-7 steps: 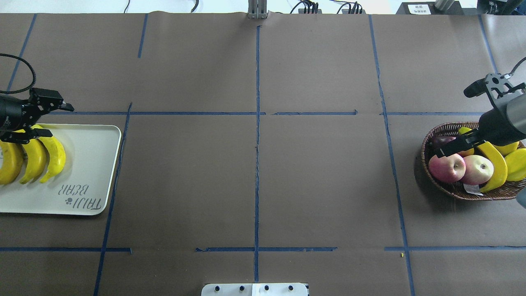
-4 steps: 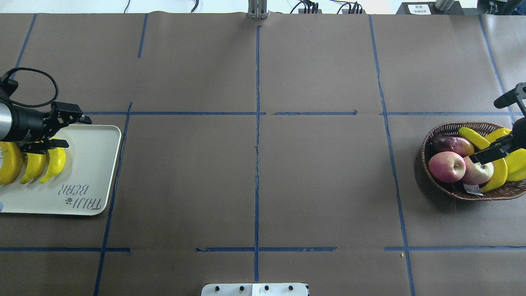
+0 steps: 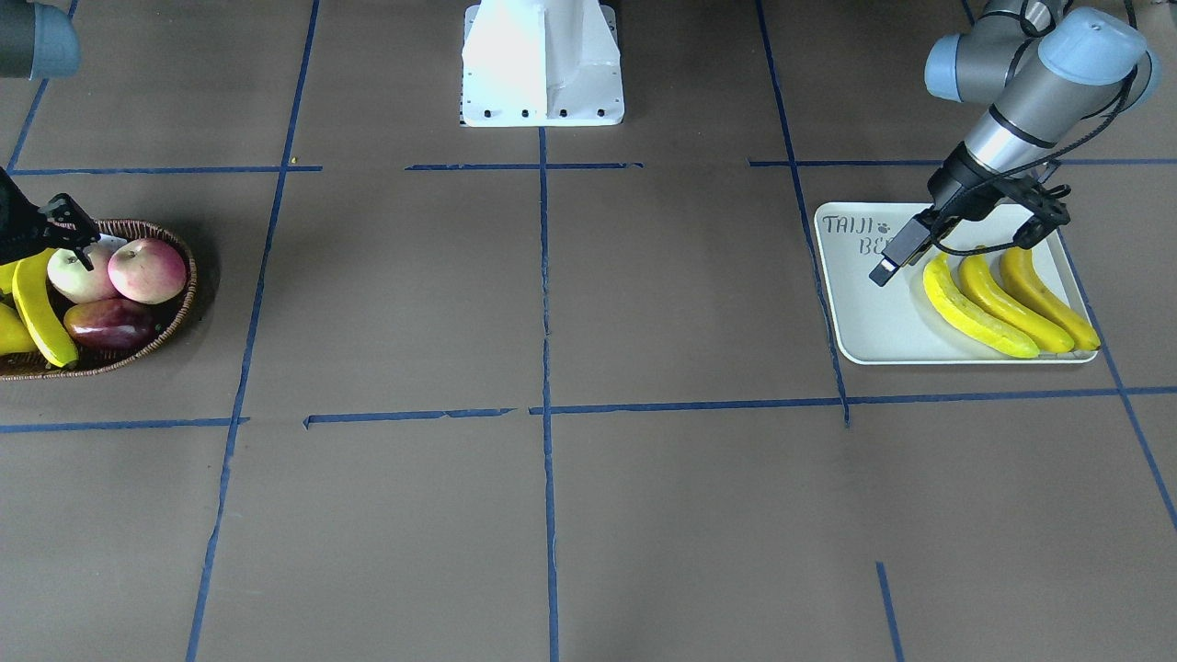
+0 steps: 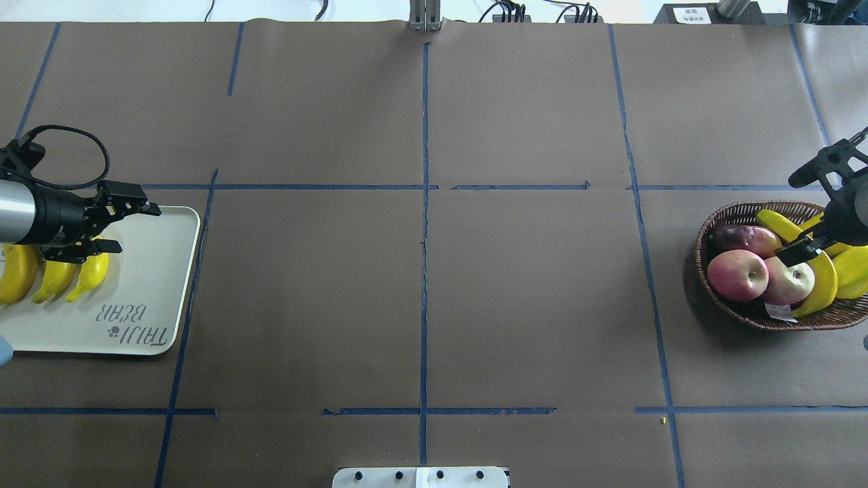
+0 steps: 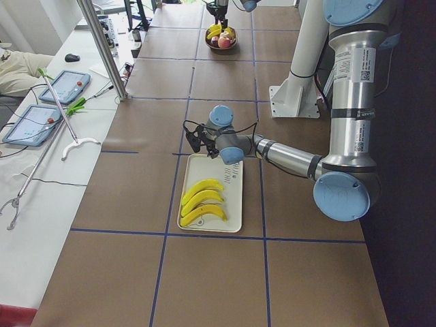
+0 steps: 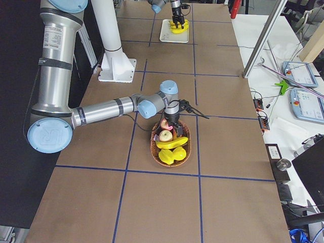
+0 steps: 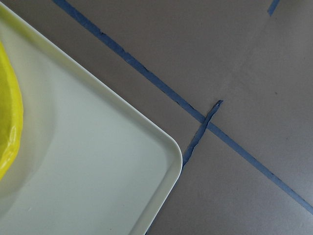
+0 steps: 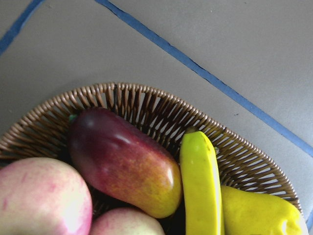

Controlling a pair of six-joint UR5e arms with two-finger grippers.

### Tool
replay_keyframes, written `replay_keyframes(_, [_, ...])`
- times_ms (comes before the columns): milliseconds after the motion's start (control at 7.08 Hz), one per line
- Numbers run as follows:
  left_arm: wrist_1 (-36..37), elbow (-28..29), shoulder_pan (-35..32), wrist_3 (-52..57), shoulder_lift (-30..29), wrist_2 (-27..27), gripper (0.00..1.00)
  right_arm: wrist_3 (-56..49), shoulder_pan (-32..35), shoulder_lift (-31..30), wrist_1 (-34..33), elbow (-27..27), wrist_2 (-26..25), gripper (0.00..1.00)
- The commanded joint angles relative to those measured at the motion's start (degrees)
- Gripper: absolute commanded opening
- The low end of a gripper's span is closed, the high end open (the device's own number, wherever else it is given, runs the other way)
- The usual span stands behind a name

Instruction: Transfer all bananas from basket to plate

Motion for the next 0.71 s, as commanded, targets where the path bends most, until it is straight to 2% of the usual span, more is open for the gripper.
replay_keyframes(0, [0.0, 0.21, 0.1, 0.07, 0.21, 0.25, 0.99, -7.61, -0.3, -0.23, 0.08, -2.38, -4.18, 0.97])
replay_keyframes(565, [0.0, 0.3, 0.18, 0.07, 0.39, 0.25, 0.99, -7.37, -0.38, 2.58, 0.17, -5.73, -6.99, 0.92])
